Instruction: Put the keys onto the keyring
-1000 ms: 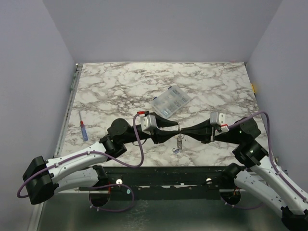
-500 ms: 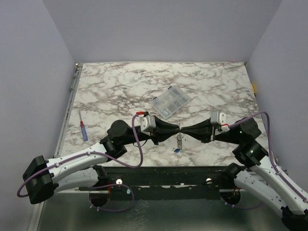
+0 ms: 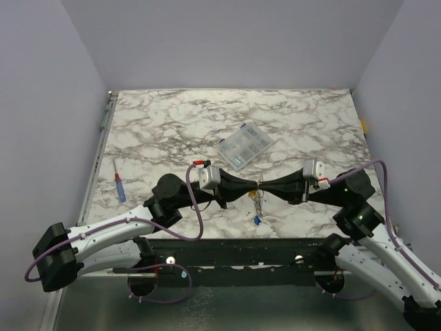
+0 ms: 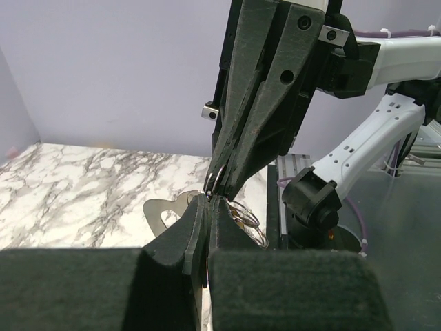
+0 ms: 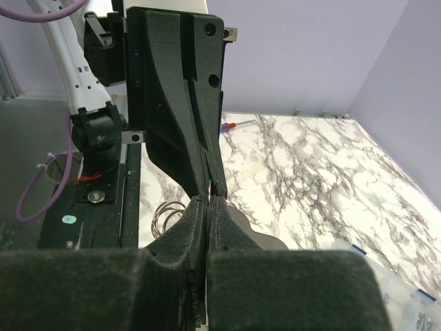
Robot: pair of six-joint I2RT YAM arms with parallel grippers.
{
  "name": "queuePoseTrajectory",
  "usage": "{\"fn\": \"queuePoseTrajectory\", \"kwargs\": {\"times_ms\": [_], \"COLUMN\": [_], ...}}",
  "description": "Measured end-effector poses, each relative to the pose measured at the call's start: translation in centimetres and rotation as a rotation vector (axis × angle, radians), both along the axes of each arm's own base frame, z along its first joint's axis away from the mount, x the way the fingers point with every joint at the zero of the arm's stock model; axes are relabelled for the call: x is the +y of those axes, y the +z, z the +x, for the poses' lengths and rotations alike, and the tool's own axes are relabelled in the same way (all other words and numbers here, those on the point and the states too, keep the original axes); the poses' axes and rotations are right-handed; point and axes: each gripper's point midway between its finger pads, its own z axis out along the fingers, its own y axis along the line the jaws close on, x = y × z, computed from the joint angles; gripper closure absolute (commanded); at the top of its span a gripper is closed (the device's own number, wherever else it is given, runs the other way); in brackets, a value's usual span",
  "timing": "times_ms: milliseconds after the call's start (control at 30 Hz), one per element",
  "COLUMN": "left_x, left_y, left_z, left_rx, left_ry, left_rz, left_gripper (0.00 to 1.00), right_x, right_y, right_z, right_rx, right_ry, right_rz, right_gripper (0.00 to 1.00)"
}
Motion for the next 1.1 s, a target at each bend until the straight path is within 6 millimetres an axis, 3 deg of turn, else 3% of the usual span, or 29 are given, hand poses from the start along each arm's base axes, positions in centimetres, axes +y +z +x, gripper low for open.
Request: {"fn": "queuePoseTrajectory", "kwargs": {"times_ms": [367, 1100], "left_x": [0.1, -1.2], "left_y": [-0.2, -2.2], "left_z": [0.0, 1.8], "left_rx": [0.003, -0.018], "left_ry": [0.005, 0.041], "left_rz": [-0.008, 0.094], "left_gripper": [1.00, 1.00], "right_x": [0.0, -0.4], "right_y": [-0.1, -1.9], "right_z": [0.0, 1.0], "right_rx": [0.002, 0.045], "right_ry": [0.000, -0.063], "right_rz": [-0.002, -0.062], "right_gripper": [0.96, 0.68]}}
